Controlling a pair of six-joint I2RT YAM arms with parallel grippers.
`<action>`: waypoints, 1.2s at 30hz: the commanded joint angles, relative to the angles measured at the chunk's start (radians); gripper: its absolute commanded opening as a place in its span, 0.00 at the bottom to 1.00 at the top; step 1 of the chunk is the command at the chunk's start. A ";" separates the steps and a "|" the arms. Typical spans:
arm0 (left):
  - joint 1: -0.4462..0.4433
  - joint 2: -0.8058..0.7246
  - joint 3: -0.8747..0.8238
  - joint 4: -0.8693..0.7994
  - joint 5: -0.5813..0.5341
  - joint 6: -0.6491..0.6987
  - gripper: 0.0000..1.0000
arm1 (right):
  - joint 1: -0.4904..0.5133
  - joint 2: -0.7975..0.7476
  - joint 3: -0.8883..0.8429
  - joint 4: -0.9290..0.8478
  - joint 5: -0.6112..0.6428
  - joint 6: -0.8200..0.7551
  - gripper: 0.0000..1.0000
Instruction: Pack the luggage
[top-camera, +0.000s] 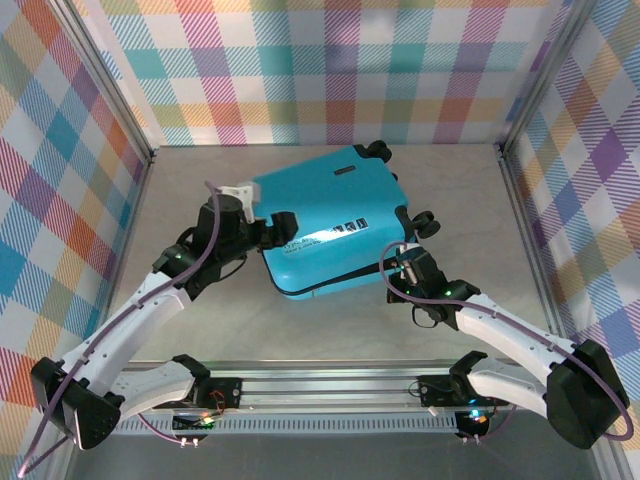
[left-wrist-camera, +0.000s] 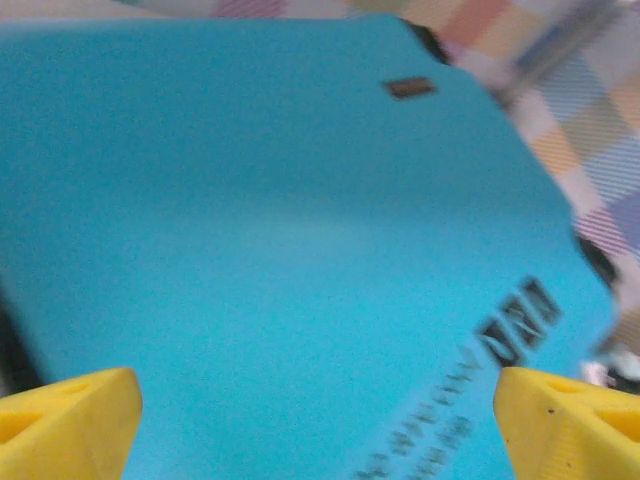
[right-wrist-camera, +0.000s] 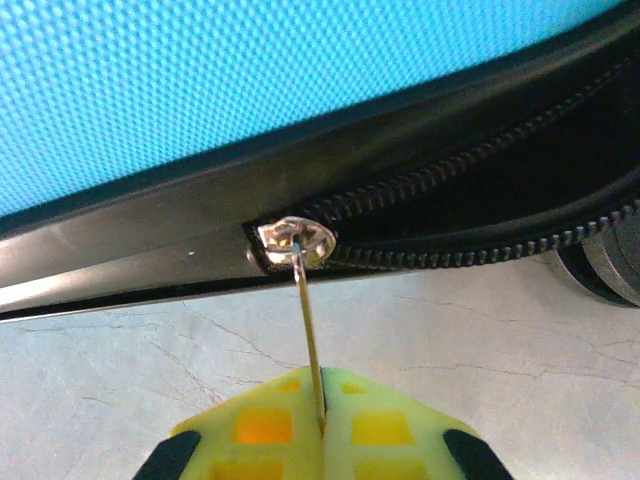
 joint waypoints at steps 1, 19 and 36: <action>-0.119 0.057 0.035 0.140 0.057 -0.003 0.91 | -0.005 -0.020 -0.008 0.067 0.006 -0.010 0.00; -0.361 0.329 0.037 0.170 -0.184 -0.083 0.86 | -0.053 -0.043 -0.009 -0.024 0.107 0.091 0.00; -0.192 0.351 0.065 0.118 -0.155 0.043 0.86 | -0.119 -0.158 -0.156 0.133 -0.011 0.092 0.00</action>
